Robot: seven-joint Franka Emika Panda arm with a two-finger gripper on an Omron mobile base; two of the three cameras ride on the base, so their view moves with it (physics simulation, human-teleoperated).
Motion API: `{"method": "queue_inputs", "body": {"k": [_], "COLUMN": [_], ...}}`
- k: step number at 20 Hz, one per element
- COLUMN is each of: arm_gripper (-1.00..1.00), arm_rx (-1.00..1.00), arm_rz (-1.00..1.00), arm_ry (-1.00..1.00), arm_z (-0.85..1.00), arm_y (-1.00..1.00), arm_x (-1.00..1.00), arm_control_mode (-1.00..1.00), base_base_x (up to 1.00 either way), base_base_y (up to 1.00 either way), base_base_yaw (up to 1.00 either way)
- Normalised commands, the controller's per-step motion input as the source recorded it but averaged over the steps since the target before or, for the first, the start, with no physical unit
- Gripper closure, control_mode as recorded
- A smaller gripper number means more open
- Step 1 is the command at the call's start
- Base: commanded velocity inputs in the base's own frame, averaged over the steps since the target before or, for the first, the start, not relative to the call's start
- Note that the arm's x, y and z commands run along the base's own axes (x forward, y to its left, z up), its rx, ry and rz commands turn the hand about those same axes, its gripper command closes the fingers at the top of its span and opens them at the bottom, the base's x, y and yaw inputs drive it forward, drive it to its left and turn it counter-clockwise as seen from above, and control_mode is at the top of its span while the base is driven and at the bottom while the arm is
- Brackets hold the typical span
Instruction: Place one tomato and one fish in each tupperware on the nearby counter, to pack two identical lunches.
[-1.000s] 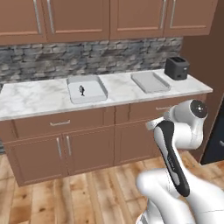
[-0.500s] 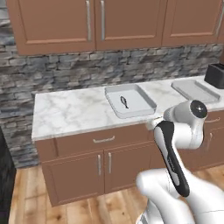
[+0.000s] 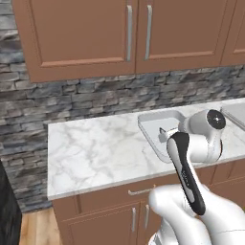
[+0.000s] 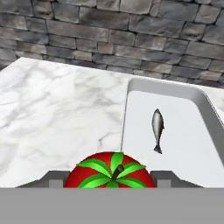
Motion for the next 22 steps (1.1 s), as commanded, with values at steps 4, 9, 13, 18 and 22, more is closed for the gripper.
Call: {"method": "queue_inputs", "body": {"k": [4,9,13,18,22], "arm_gripper": [1.0,1.0,1.0,1.0,1.0], "arm_rx": [0.0,0.0,0.0,0.0,0.0], "arm_rz": [0.0,0.0,0.0,0.0,0.0], "arm_ry": [0.0,0.0,0.0,0.0,0.0], "arm_z": [0.0,0.0,0.0,0.0,0.0], "arm_y": [0.0,0.0,0.0,0.0,0.0], "arm_x": [0.0,0.0,0.0,0.0,0.0], "arm_control_mode": [1.0,1.0,1.0,1.0,1.0], "base_base_x": [0.58,0.5,0.35,0.47,0.12], "base_base_y": [-0.48,-0.36,-0.14,0.0,-0.07], "base_base_yaw": [0.0,0.0,0.0,0.0,-0.03]}}
